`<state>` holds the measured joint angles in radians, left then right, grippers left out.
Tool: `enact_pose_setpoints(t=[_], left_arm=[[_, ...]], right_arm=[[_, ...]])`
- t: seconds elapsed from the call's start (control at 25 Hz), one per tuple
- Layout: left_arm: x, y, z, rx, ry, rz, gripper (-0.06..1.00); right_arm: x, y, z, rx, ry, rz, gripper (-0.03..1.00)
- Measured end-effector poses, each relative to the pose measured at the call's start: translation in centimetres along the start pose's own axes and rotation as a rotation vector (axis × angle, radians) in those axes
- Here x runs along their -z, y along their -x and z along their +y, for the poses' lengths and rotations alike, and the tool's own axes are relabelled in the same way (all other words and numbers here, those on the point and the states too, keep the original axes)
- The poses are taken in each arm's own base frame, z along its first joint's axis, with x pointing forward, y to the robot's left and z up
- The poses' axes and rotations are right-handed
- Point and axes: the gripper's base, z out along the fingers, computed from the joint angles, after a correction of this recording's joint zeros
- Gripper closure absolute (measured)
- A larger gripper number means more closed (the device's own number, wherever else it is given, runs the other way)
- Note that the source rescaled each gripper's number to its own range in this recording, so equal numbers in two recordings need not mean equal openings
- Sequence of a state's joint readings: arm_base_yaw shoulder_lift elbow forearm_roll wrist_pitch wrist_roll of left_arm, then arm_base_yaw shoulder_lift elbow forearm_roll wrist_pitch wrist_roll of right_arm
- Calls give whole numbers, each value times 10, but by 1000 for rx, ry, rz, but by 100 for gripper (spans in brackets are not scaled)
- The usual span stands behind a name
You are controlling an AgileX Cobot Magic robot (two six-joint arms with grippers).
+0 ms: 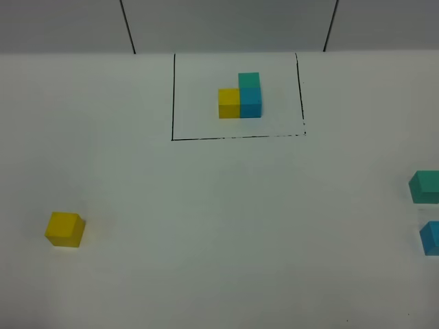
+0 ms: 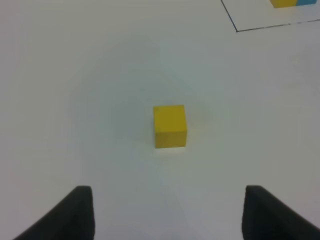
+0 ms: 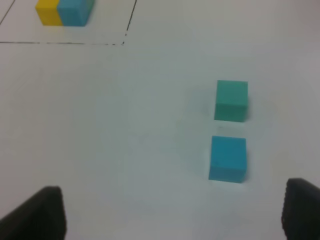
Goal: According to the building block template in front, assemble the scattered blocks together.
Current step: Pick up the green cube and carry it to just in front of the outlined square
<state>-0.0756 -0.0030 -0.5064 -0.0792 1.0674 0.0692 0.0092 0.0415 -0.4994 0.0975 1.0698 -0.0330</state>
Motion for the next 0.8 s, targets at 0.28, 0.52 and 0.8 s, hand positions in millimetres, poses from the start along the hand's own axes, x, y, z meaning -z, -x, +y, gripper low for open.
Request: enact_pose_setpoints(t=[0.28, 0.52, 0.8], left_arm=[[0, 0, 0, 1, 0, 0, 55], [0, 0, 0, 1, 0, 0, 55], [0, 0, 0, 1, 0, 0, 55]], right_arm=[[0, 0, 0, 0, 0, 0, 22], [1, 0, 0, 0, 0, 6, 22], [0, 47, 1, -10, 0, 148, 6]])
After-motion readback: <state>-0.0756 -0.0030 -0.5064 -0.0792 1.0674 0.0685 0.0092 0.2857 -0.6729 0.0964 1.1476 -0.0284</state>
